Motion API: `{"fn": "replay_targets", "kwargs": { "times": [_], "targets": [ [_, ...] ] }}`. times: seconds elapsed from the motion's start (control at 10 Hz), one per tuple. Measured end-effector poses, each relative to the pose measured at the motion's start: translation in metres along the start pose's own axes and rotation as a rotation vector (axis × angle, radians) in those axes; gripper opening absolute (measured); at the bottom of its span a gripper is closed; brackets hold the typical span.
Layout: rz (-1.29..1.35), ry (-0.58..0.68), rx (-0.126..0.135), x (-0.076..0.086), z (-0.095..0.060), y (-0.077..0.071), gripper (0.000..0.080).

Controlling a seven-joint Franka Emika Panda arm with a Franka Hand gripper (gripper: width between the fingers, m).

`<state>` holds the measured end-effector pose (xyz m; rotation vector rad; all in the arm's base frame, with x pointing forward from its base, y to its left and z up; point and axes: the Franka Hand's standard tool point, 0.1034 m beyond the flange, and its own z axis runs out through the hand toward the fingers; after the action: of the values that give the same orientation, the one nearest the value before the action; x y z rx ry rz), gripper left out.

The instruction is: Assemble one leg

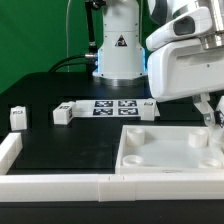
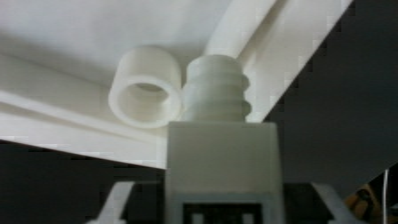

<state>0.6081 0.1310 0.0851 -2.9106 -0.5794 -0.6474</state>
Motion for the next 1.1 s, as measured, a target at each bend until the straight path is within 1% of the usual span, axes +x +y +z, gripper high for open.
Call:
{"fn": "replay_targets", "kwargs": {
  "times": [0.1,0.2,0.3,0.4,0.5,0.6,0.7,0.8,0.9,1.1],
  "targets": [
    [-0.002,0.033,-0.012,0.000,-0.001,0.002,0.0288],
    [-0.003,0.035,-0.012,-0.001,0.000,0.002,0.0288],
    [-0.005,0.078,-0.029,0.000,-0.002,0.006,0.0288],
    [-0.002,0.127,-0.049,-0.005,-0.007,0.007,0.0288],
    [-0.003,0.113,-0.045,-0.007,-0.007,0.006,0.0288],
    [-0.004,0.140,-0.056,-0.004,-0.007,0.010,0.0288],
    [-0.003,0.133,-0.052,-0.006,-0.004,0.010,0.0288],
    [-0.001,0.159,-0.061,-0.005,-0.004,0.011,0.0288],
    [-0.001,0.152,-0.057,-0.006,-0.001,0.010,0.0288],
    [0.005,0.156,-0.057,-0.001,0.007,0.014,0.0288]
  ]
}}
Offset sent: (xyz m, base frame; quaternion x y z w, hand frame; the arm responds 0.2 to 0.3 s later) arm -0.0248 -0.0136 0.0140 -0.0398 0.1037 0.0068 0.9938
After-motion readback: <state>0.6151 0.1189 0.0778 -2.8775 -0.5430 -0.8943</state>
